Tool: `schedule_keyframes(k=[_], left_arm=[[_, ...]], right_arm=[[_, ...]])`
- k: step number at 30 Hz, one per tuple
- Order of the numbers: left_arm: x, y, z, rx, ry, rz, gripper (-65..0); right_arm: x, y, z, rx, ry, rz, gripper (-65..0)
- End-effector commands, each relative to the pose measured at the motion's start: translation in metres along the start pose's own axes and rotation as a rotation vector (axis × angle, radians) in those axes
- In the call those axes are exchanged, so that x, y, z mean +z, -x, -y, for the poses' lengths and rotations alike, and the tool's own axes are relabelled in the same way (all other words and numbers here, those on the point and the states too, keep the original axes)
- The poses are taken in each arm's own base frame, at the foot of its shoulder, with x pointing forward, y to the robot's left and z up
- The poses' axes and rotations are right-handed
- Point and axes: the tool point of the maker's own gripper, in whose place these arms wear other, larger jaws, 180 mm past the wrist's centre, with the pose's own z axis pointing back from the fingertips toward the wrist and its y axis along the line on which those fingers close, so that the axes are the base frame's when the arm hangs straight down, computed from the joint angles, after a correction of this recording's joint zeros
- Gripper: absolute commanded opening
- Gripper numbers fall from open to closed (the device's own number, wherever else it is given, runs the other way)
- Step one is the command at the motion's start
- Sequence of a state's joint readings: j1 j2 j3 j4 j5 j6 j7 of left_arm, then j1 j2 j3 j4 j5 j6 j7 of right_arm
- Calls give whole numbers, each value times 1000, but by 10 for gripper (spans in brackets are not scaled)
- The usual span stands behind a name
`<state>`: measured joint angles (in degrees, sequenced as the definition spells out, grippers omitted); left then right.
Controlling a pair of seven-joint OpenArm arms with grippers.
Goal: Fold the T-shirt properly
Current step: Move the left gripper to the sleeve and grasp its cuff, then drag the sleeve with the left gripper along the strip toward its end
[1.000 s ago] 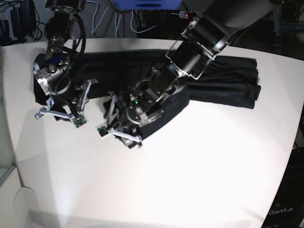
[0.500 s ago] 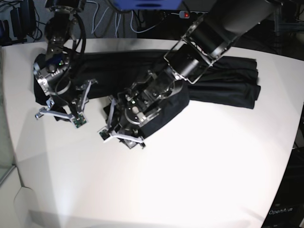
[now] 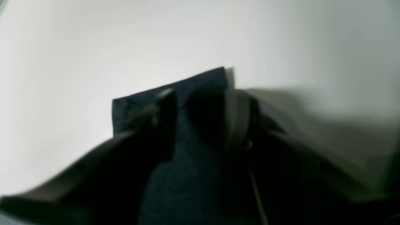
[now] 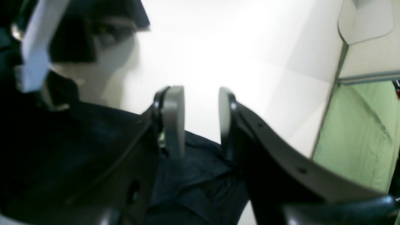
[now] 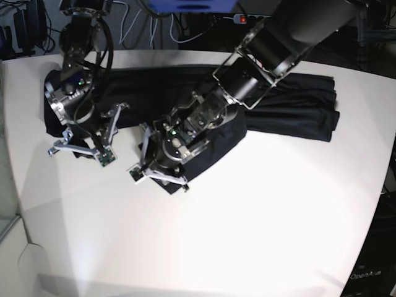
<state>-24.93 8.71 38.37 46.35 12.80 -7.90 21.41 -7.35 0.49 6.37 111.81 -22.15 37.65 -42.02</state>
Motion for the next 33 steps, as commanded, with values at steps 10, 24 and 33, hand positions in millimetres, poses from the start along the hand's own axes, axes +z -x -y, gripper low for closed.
schedule_keyframes(k=[10, 24, 33], left_arm=[[0, 10, -23, 67, -44, -41, -526], [16, -32, -54, 246, -85, 103, -650], [38, -59, -66, 278, -123, 193, -650]], right_arm=[[2, -9, 7, 4, 20, 34, -450], [2, -9, 7, 4, 20, 34, -450], [2, -11, 7, 4, 20, 42, -450]])
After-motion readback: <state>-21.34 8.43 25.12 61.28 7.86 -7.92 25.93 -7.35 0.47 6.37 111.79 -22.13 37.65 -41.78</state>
